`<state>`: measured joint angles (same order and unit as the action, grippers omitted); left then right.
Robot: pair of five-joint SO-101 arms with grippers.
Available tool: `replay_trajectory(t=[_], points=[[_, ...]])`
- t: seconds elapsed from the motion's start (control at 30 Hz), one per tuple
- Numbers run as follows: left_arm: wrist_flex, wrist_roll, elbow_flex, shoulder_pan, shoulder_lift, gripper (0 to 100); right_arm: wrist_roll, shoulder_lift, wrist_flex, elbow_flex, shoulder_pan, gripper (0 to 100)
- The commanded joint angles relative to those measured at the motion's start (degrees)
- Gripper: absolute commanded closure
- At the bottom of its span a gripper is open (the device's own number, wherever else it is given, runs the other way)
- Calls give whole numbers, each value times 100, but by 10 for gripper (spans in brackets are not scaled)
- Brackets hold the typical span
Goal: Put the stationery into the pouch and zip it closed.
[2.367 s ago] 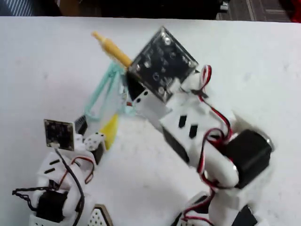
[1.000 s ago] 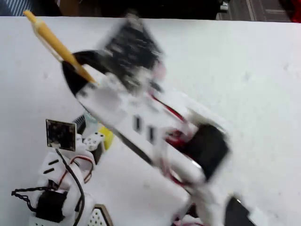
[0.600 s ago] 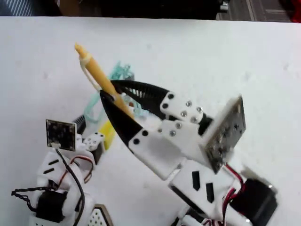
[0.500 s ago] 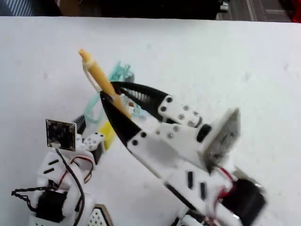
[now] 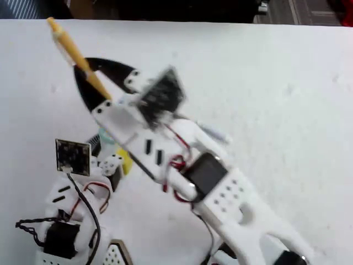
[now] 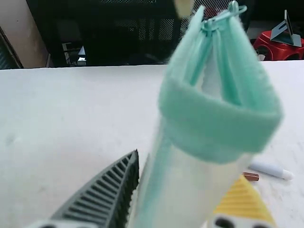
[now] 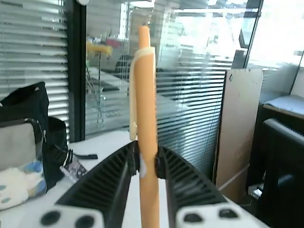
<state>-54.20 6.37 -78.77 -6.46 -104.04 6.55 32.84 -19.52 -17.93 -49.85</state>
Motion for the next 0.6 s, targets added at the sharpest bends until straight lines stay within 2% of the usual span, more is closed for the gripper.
replay_trajectory(t=[0.0,0.3,0.57], points=[[158,-35,62,66,48,758,-53,22,-312,343,40,983],[176,-35,62,40,48,758,-18,1059,-330,352,48,983],[176,-35,62,66,48,758,-18,1112,-479,-264,57,983]])
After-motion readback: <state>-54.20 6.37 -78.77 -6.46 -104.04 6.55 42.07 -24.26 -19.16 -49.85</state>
